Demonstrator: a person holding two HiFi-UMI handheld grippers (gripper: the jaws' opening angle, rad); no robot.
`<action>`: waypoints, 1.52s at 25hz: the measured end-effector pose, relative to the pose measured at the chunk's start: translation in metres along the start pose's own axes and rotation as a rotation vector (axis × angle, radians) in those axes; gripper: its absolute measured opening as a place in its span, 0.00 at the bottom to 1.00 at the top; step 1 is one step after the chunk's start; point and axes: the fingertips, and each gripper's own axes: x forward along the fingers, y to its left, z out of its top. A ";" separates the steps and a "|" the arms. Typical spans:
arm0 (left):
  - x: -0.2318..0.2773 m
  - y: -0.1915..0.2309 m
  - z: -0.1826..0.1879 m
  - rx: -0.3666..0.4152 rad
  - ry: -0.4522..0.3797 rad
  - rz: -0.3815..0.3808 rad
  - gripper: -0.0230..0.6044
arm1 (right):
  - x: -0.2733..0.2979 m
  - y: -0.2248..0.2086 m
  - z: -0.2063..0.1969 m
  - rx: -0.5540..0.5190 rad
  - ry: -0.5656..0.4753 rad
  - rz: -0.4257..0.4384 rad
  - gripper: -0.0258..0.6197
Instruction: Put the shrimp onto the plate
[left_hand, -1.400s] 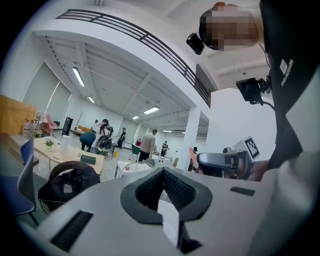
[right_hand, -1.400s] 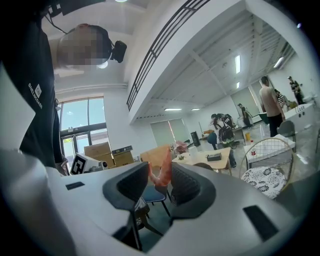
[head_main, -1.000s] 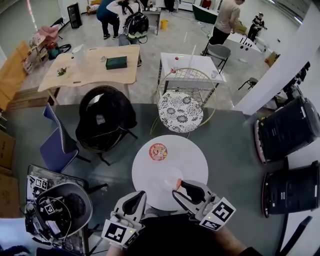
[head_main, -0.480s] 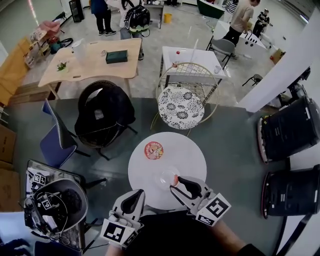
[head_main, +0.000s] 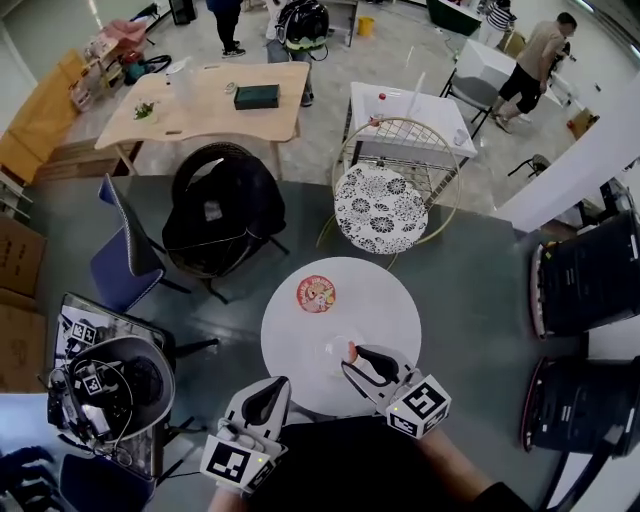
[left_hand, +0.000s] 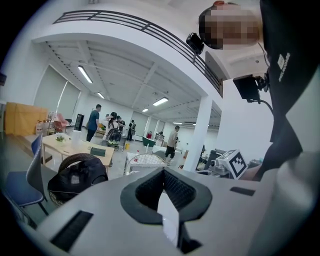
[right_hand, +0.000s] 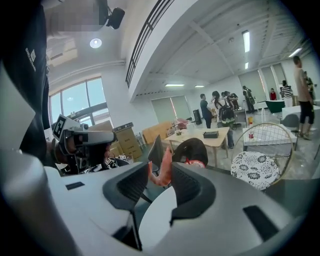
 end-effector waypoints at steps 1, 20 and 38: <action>0.000 0.000 0.000 0.001 0.003 0.008 0.05 | 0.002 -0.002 -0.006 0.006 0.017 0.008 0.27; -0.012 -0.003 -0.013 -0.008 0.055 0.187 0.05 | 0.034 -0.037 -0.116 0.057 0.275 0.108 0.27; -0.028 0.005 -0.033 -0.079 0.107 0.336 0.05 | 0.066 -0.065 -0.200 0.046 0.488 0.141 0.27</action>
